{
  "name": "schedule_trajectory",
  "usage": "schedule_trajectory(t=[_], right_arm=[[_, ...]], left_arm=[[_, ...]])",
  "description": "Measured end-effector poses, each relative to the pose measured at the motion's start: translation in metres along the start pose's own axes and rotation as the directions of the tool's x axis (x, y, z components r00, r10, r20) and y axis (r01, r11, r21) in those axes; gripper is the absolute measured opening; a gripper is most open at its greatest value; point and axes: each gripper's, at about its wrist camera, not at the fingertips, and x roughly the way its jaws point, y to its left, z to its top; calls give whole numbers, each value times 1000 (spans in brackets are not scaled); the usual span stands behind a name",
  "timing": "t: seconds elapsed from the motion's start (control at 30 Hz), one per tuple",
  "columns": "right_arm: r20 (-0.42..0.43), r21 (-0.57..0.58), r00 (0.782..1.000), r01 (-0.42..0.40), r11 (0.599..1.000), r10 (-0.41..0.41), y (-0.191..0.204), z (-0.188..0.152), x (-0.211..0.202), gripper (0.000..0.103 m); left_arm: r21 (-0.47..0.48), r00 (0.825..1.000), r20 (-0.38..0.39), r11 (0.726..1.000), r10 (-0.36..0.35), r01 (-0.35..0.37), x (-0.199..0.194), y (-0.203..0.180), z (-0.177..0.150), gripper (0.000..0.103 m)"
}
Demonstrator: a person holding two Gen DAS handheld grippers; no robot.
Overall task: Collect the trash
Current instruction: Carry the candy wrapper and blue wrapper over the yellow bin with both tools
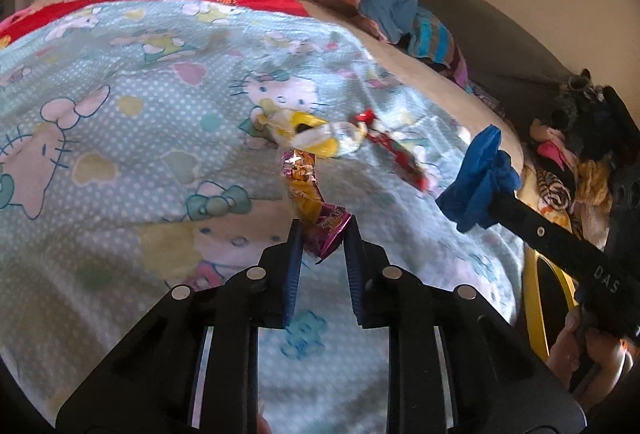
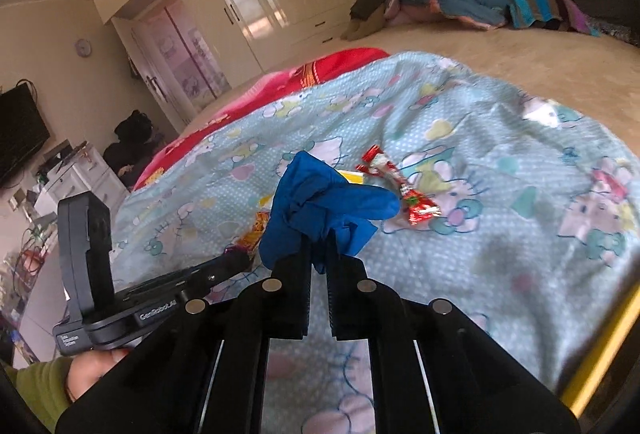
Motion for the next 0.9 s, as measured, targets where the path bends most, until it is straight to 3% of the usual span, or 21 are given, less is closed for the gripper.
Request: schedule_trajectory(t=[0.47,0.9], right_arm=[[56,30,995,77,997,-78,-22,-9,-66,7],[86,103,979,178,979,-187,-60,-24,-121,7]], left_arm=[[157,993,28,981,-117,111,-52,-66,-10,15],[277,975,24,938,-222,207,-70,-129,-16,15]])
